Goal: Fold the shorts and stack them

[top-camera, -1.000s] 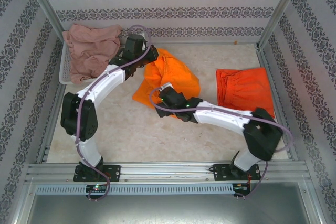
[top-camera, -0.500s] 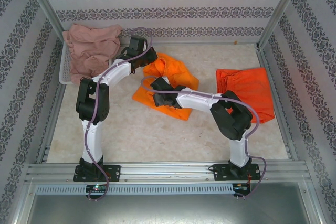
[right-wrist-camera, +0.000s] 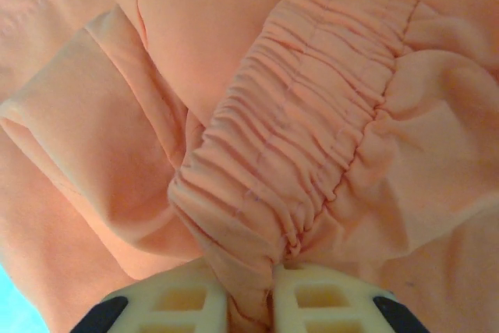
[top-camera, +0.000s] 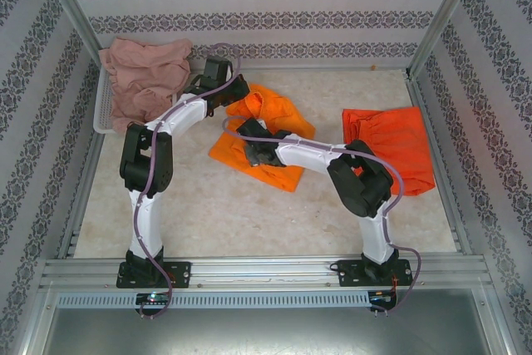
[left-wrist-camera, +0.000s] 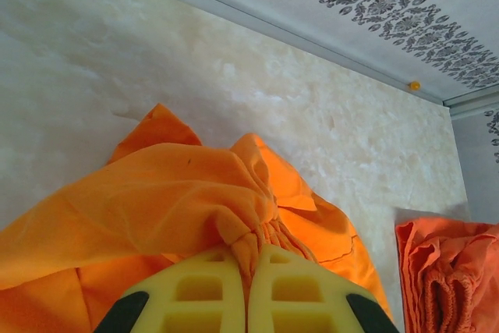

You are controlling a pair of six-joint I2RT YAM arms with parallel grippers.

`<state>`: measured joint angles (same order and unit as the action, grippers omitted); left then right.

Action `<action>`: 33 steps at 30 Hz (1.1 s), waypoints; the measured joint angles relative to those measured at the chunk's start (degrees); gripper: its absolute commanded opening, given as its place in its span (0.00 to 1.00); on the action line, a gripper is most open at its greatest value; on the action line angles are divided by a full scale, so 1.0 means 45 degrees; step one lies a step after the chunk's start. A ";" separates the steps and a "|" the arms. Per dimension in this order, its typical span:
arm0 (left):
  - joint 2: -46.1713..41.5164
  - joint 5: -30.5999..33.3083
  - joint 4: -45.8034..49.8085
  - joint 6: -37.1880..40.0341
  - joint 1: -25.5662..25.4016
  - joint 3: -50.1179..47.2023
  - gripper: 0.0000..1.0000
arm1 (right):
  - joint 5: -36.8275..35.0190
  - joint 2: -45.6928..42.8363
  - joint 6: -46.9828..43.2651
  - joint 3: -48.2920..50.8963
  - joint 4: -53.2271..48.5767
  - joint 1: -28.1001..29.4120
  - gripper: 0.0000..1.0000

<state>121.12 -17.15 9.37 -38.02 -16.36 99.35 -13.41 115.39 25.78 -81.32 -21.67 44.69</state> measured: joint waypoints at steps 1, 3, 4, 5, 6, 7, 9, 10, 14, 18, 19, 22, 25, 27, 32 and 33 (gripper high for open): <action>-0.0019 0.0005 0.0005 0.0005 0.0019 0.0000 0.00 | 0.0039 -0.0136 0.0000 0.0029 0.0000 -0.0024 0.15; -0.0083 0.0010 0.0005 0.0005 0.0083 0.0000 0.00 | 0.0121 -0.0670 0.0005 0.0233 0.0010 -0.0073 0.12; -0.0141 0.0024 0.0015 0.0010 0.0102 0.0000 0.00 | 0.0170 -0.0981 -0.0010 0.0364 0.0000 -0.0073 0.07; -0.0228 0.0058 0.0019 0.0015 0.0141 0.0000 0.00 | 0.0204 -0.1409 -0.0024 0.0549 -0.0010 -0.0073 0.02; -0.0350 0.0083 0.0063 0.0024 0.0165 0.0000 0.00 | 0.0267 -0.1836 -0.0010 0.0690 -0.0005 -0.0073 0.00; -0.0500 0.0136 0.0117 0.0058 0.0189 0.0000 0.00 | 0.0345 -0.2225 0.0015 0.0772 -0.0005 -0.0073 0.00; -0.0889 0.0209 0.0238 0.0112 0.0248 0.0015 0.00 | 0.0646 -0.3104 0.0005 0.0855 0.0044 -0.0073 0.00; -0.1064 0.0238 0.0321 0.0151 0.0287 0.0068 0.00 | 0.0811 -0.3439 0.0015 0.0855 0.0068 -0.0073 0.00; -0.1875 0.0525 0.0894 0.0520 0.0457 0.0840 0.00 | 0.1676 -0.4677 0.0418 0.0850 0.0495 0.0073 0.00; -0.2603 0.1069 0.1812 0.1273 0.0724 0.2375 0.00 | 0.2501 -0.5061 0.1292 0.0597 0.1224 0.0913 0.00; -0.2769 0.1200 0.2074 0.1428 0.0806 0.2739 0.00 | 0.2696 -0.5032 0.1554 0.0408 0.1399 0.1214 0.00; -0.3361 0.1447 0.2837 0.1836 0.1243 0.3944 0.00 | 0.3128 -0.4770 0.2268 -0.0607 0.2059 0.2181 0.00; -0.3759 0.1540 0.3672 0.1996 0.1880 0.5338 0.00 | 0.3458 -0.4328 0.2977 -0.1991 0.3050 0.3026 0.00; -0.3745 0.1642 0.4503 0.2200 0.2307 0.6883 0.00 | 0.3735 -0.4080 0.3458 -0.2841 0.3866 0.3517 0.00; -0.3531 0.1909 0.5955 0.2715 0.2565 1.0924 0.00 | 0.4532 -0.4114 0.4745 -0.3196 0.6324 0.4041 0.00; -0.3638 0.1860 0.5935 0.2735 0.2535 1.1288 0.00 | 0.4619 -0.4299 0.4935 -0.2880 0.6761 0.4046 0.00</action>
<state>104.75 -8.78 36.07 -25.71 -4.95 150.15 7.38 96.05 47.99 -94.28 8.75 62.89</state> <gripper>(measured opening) 0.058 0.052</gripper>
